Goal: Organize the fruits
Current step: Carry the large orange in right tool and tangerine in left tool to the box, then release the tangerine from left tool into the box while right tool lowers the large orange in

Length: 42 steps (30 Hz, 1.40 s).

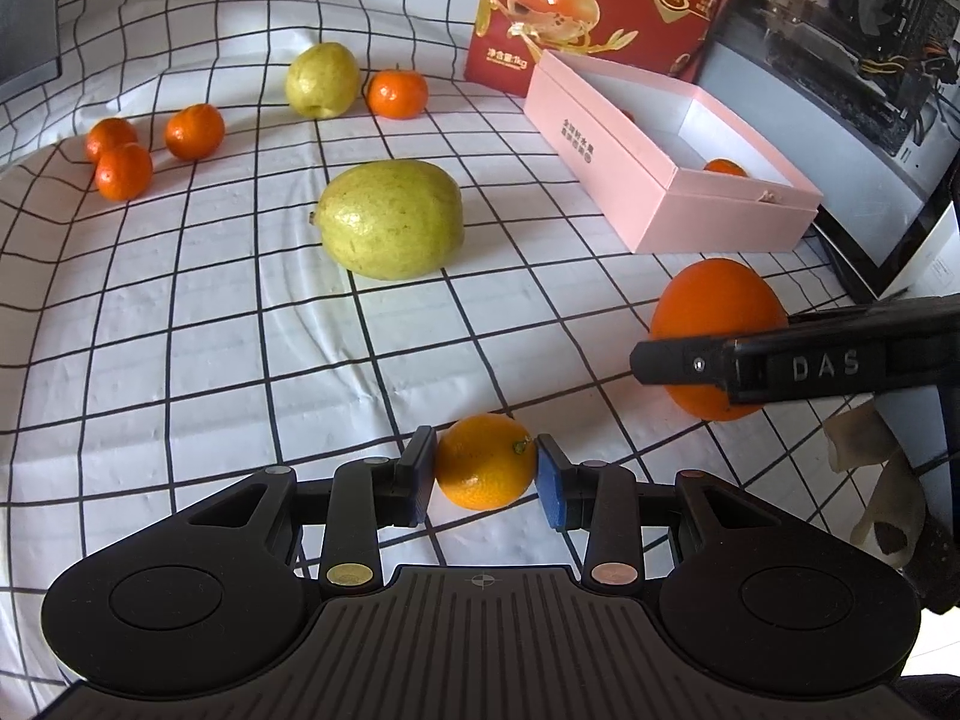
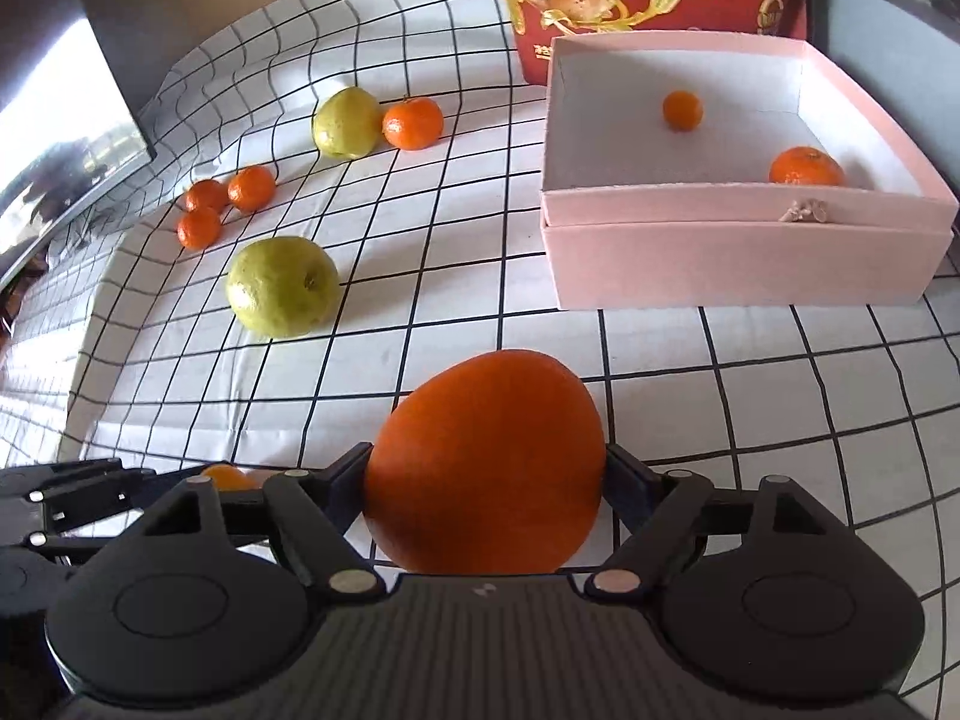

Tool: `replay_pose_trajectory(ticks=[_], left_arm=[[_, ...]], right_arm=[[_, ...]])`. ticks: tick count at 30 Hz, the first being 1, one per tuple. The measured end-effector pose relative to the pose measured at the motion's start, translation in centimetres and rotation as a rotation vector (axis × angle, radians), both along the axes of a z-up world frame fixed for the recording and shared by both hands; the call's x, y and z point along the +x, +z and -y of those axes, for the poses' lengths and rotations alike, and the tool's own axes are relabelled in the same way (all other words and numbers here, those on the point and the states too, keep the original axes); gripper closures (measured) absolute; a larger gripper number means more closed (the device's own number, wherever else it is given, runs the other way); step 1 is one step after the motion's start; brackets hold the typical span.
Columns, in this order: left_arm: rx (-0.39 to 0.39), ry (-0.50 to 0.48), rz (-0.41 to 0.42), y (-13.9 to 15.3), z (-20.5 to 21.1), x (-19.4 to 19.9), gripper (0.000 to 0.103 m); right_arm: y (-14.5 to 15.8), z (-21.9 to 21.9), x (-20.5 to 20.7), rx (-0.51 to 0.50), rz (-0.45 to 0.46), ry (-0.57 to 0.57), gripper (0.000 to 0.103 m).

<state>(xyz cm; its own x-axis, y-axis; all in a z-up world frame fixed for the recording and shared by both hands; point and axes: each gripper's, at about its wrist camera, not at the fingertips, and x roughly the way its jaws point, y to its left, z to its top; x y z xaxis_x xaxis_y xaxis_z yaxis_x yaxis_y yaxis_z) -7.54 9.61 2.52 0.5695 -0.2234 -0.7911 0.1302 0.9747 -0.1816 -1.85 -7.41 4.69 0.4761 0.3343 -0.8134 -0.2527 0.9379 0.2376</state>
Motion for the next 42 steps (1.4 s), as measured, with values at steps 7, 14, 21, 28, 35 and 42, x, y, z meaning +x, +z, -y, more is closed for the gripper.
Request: replay_pose_trajectory(ticks=[7, 14, 21, 28, 35, 42], left_arm=[[-0.028, -0.020, -0.023, 0.1, -0.6, -0.1, 0.063], [-0.113, -0.023, 0.043, 1.5, 0.3, 0.3, 0.064], [-0.169, -0.106, 0.250, 9.1, 4.1, 6.8, 0.064], [-0.112, -0.177, 0.146, 11.1, 11.3, 17.3, 0.064], [-0.097, -0.203, 0.041, 6.3, 14.4, 21.2, 0.064], [-0.076, -0.151, 0.171, 8.1, 11.9, 18.4, 0.064]], right_arm=[[0.2, 0.3, -0.9, -0.026, 0.012, 0.026, 0.027], [1.3, 3.4, -1.9, -0.021, 0.022, -0.015, 0.028], [8.8, 7.3, 1.5, -0.004, 0.221, -0.084, 0.028], [14.8, 10.0, 10.8, -0.128, 0.282, -0.105, 0.028], [10.5, 11.3, 19.0, -0.183, 0.117, -0.106, 0.028], [4.4, 10.9, 22.6, -0.216, -0.037, -0.099, 0.028]])
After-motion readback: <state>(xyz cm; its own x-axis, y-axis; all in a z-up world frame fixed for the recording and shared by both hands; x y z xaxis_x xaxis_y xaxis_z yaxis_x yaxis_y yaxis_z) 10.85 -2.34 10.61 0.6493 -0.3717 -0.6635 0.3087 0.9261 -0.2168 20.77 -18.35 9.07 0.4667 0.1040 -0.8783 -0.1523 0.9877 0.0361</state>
